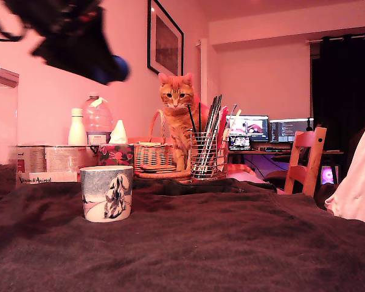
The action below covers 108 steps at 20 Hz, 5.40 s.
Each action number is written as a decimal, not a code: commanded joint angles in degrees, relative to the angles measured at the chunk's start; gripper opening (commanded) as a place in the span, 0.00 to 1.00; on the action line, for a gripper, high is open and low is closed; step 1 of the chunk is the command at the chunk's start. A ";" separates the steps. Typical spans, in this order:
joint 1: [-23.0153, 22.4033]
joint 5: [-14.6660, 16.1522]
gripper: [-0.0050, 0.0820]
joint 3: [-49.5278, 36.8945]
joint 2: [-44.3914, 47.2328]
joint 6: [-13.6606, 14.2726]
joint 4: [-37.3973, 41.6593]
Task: Pick up the coffee capsules on the table and drop them inside the coffee cup
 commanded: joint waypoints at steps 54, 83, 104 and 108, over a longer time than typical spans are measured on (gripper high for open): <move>3.21 -4.90 0.45 8.57 23.08 -4.42 -3.06; 7.39 -3.45 0.03 -11.87 -2.82 -4.09 13.18; 17.42 -10.36 0.03 -54.75 -44.54 -11.96 33.53; 17.42 -9.86 0.03 -59.49 -52.92 -12.13 33.31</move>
